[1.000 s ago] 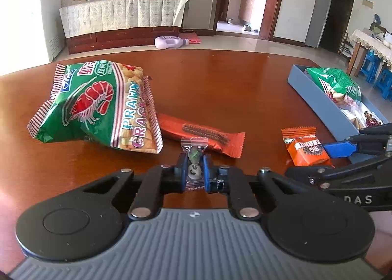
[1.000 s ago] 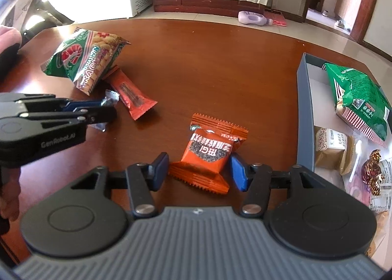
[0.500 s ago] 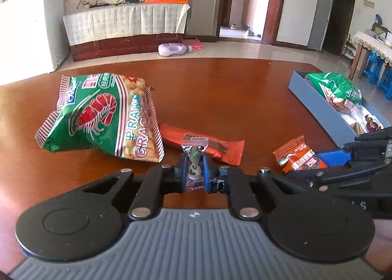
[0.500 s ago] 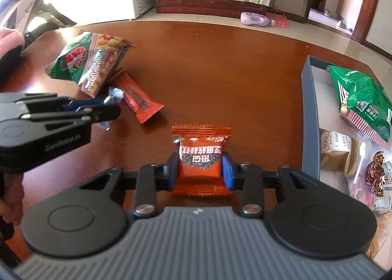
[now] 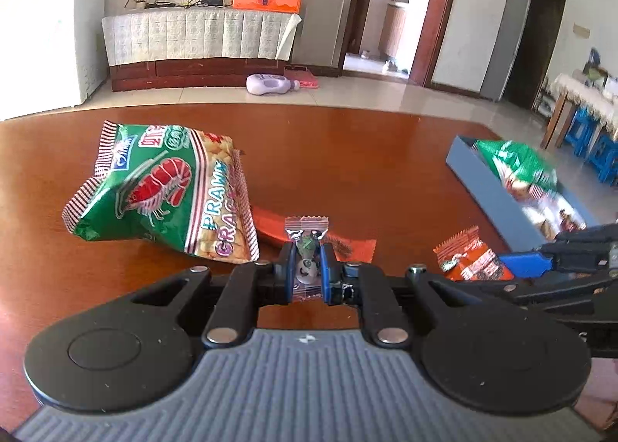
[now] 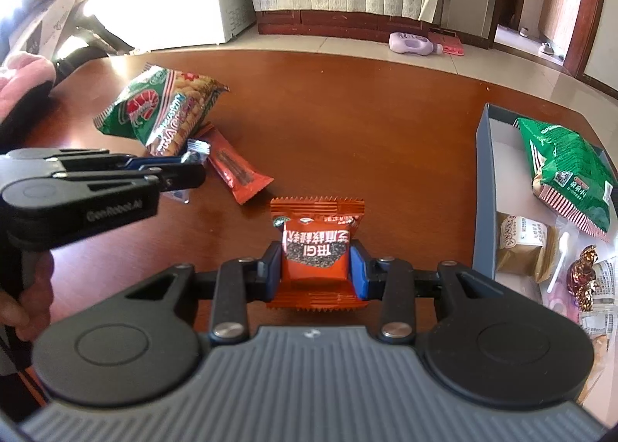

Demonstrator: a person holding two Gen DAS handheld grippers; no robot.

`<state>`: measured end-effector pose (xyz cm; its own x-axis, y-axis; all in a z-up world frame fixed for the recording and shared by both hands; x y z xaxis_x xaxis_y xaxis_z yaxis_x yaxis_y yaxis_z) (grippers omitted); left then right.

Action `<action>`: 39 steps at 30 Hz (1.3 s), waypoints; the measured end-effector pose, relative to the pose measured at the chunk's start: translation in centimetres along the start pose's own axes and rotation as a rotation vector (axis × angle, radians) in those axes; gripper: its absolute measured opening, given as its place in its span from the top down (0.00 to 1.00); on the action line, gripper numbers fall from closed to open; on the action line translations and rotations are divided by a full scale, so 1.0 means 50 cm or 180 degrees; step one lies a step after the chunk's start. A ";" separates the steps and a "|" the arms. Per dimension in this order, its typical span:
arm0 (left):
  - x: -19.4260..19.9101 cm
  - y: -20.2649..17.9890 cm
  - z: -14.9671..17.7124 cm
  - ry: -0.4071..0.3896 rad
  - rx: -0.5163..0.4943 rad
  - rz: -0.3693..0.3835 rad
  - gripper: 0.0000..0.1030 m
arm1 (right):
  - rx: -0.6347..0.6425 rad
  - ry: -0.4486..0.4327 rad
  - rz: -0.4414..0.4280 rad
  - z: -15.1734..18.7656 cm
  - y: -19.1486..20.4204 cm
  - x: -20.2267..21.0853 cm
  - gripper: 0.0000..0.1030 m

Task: Organize snacks
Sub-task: 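Carry the small candy with the left gripper while the right gripper carries the orange packet toward the box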

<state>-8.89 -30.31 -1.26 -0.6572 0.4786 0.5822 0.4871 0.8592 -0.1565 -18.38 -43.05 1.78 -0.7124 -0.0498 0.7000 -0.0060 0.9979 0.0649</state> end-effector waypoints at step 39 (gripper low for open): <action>-0.001 -0.162 -0.043 -0.0137 -0.0284 0.0121 0.85 | -0.0122 -0.0320 -0.0014 -0.002 -0.051 0.074 0.62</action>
<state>-11.56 -37.71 1.70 -0.6604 0.5194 0.5422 0.5601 0.8217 -0.1049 -20.92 -45.79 4.29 -0.7792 -0.0477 0.6249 0.0163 0.9952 0.0962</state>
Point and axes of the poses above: each gripper's, at about its wrist camera, not at the fingertips, and x roughly against the way its jaws point, y to its left, z to its underside, the point moved 5 cm from there along -x, roughly the way its jaws point, and after that the axes turned 1 degree about -y, right-handed, at the moved point
